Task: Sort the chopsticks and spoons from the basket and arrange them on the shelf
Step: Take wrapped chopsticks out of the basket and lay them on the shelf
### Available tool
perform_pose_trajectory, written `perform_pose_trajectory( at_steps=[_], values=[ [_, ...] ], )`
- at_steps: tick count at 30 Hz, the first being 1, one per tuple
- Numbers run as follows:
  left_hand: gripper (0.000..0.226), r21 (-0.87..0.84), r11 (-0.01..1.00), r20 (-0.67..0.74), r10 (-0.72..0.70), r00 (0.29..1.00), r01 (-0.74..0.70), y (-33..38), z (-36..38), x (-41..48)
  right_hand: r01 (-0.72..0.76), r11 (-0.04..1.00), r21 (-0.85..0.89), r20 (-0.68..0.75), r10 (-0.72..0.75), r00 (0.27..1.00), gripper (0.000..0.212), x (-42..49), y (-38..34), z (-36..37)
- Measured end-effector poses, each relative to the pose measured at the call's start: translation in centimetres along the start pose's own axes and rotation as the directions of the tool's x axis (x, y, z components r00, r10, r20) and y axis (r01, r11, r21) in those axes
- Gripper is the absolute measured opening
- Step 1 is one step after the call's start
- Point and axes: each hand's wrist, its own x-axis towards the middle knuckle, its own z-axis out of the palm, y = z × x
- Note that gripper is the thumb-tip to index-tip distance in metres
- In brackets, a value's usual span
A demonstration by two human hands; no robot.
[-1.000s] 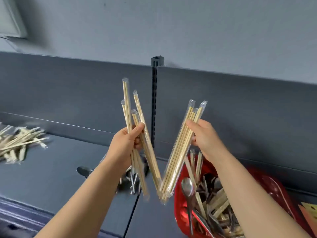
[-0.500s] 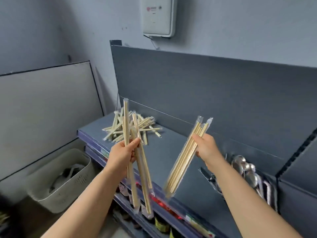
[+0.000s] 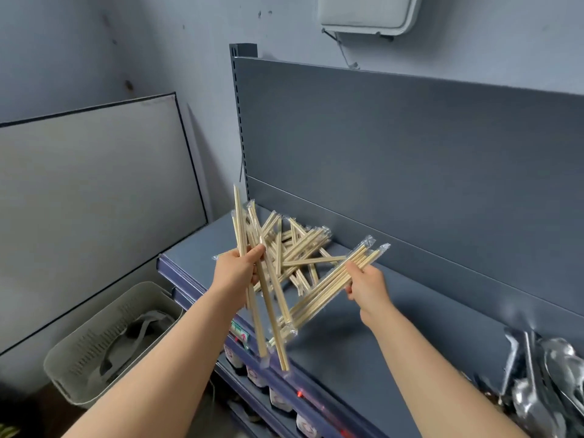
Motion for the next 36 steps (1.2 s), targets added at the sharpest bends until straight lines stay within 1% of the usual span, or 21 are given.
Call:
perform_pose_trajectory(
  at_steps=[2, 8, 10, 13, 15, 17, 22, 25, 27, 30, 31, 33, 36],
  values=[
    [0.023, 0.034, 0.999, -0.010, -0.021, 1.000, 0.021, 0.1, 0.5, 3.3, -0.043, 0.999, 0.015, 0.015, 0.043, 0.999, 0.028, 2.3, 0.2, 2.1],
    [0.027, 0.153, 0.985, -0.065, -0.067, 0.996, 0.076, -0.8, 1.5, 10.6, -0.160, 0.985, 0.060, 0.055, 0.157, 0.986, 0.024, 6.7, 1.0, 6.3],
    [0.025, 0.193, 0.979, -0.056, -0.050, 0.997, 0.060, -0.9, 1.7, 12.1, -0.159, 0.986, 0.049, 0.029, 0.158, 0.987, 0.023, 7.3, 1.1, 6.9],
    [0.018, 0.268, 0.963, -0.022, 0.010, 1.000, -0.004, -0.8, 2.3, 13.8, -0.103, 0.994, -0.029, -0.066, 0.101, 0.993, 0.024, 7.8, 1.2, 7.2],
    [0.018, 0.315, 0.947, -0.009, 0.060, 0.998, -0.054, -0.7, 2.7, 14.6, -0.069, 0.994, -0.081, -0.128, 0.059, 0.990, 0.034, 7.7, 1.2, 7.1],
    [0.017, 0.362, 0.926, 0.034, 0.105, 0.994, -0.110, -0.6, 3.1, 15.2, -0.055, 0.991, -0.123, -0.183, 0.032, 0.983, 0.052, 7.4, 1.3, 7.1],
    [0.013, 0.485, 0.832, 0.254, 0.162, 0.954, -0.270, -0.5, 3.2, 16.0, -0.082, 0.969, -0.231, -0.328, 0.002, 0.945, 0.095, 5.9, 2.2, 7.3],
    [0.026, 0.585, 0.732, 0.341, 0.168, 0.925, -0.349, -0.6, 2.8, 16.4, -0.116, 0.958, -0.262, -0.369, 0.012, 0.930, 0.105, 4.7, 2.4, 7.8],
    [0.036, 0.601, 0.696, 0.385, 0.180, 0.905, -0.393, -0.5, 2.4, 16.4, -0.146, 0.943, -0.297, -0.419, 0.009, 0.908, 0.103, 4.0, 2.5, 8.0],
    [0.062, 0.636, 0.632, 0.436, 0.179, 0.882, -0.443, -0.7, 1.7, 16.3, -0.183, 0.920, -0.346, -0.469, -0.001, 0.883, 0.090, 2.8, 2.8, 8.5],
    [0.067, 0.646, 0.603, 0.454, 0.189, 0.871, -0.468, -0.8, 1.5, 16.3, -0.193, 0.916, -0.351, -0.481, 0.000, 0.877, 0.086, 2.4, 2.9, 8.7],
    [0.069, 0.670, 0.533, 0.498, 0.194, 0.845, -0.517, -0.9, 1.1, 16.2, -0.201, 0.913, -0.355, -0.496, -0.001, 0.868, 0.077, 1.7, 3.0, 9.0],
    [0.071, 0.710, 0.397, 0.553, 0.198, 0.809, -0.582, -0.7, 0.7, 15.9, -0.190, 0.910, -0.369, -0.512, -0.029, 0.858, 0.063, 0.5, 2.7, 9.0]
  ],
)
